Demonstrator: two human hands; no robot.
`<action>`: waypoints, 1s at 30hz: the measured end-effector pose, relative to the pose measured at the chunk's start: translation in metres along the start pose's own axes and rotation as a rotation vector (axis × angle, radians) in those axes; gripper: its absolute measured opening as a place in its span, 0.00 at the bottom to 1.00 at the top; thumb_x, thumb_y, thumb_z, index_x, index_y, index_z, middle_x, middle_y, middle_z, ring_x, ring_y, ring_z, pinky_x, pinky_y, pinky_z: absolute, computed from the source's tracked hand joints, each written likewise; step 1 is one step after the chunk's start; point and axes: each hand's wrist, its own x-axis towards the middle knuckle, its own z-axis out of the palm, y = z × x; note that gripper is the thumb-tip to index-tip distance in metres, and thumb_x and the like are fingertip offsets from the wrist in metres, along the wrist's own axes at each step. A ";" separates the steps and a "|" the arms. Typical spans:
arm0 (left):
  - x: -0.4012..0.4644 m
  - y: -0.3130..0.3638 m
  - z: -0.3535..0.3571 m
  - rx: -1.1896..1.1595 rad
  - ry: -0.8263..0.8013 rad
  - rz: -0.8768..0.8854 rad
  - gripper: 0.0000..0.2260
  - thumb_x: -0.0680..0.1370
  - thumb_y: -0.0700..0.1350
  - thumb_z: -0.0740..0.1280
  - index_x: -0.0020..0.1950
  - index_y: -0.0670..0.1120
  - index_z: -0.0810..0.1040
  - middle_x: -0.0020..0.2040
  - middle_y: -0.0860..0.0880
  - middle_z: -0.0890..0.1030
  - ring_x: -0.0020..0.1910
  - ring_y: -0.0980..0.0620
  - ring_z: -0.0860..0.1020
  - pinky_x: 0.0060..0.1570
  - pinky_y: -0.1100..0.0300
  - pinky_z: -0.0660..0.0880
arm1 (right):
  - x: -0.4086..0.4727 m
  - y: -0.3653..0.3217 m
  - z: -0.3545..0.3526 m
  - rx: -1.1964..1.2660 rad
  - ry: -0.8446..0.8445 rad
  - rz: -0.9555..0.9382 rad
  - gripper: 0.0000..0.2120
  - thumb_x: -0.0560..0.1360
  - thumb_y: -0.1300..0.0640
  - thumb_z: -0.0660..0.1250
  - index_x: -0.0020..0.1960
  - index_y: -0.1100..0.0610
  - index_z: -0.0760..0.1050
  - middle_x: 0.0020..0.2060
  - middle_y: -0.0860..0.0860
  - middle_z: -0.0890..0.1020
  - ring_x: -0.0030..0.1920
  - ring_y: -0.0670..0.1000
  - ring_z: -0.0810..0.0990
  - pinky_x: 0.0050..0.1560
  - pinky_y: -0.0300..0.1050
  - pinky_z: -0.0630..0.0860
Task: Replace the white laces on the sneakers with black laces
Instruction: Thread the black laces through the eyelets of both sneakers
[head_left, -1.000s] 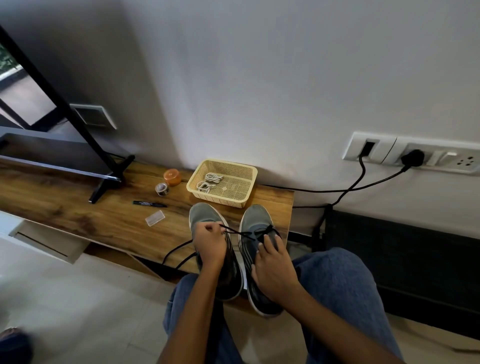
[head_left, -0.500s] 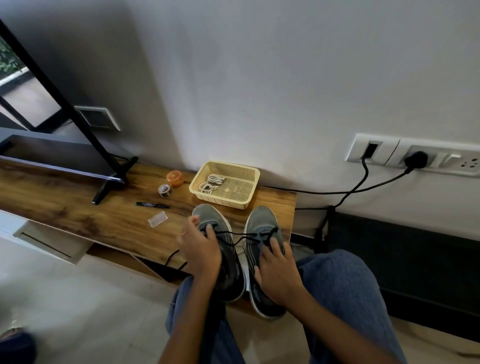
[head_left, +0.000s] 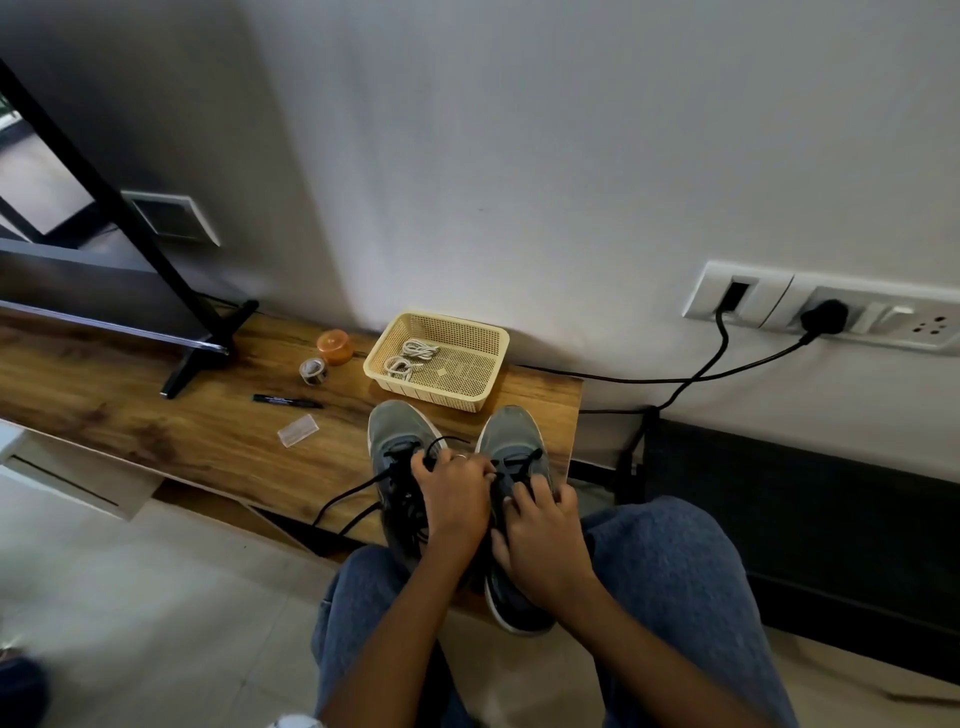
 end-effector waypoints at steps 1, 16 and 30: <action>0.001 0.000 -0.002 -0.012 0.003 -0.034 0.09 0.81 0.50 0.60 0.55 0.54 0.80 0.52 0.54 0.81 0.60 0.52 0.72 0.70 0.46 0.50 | 0.000 0.000 0.000 -0.011 -0.006 0.007 0.17 0.65 0.43 0.71 0.44 0.56 0.82 0.41 0.51 0.79 0.51 0.54 0.71 0.48 0.52 0.62; -0.001 -0.014 -0.006 -0.264 -0.106 -0.151 0.05 0.81 0.48 0.60 0.51 0.50 0.74 0.42 0.51 0.82 0.47 0.51 0.79 0.71 0.53 0.53 | -0.007 0.016 0.000 0.775 -0.046 0.535 0.11 0.74 0.57 0.68 0.56 0.54 0.76 0.50 0.48 0.79 0.53 0.50 0.75 0.53 0.45 0.73; -0.005 -0.012 -0.008 -0.283 -0.090 -0.163 0.06 0.81 0.47 0.59 0.47 0.49 0.74 0.40 0.52 0.80 0.45 0.52 0.78 0.73 0.52 0.48 | 0.003 0.001 -0.029 0.917 -0.013 0.476 0.10 0.78 0.59 0.60 0.55 0.52 0.77 0.46 0.46 0.81 0.48 0.46 0.79 0.49 0.43 0.75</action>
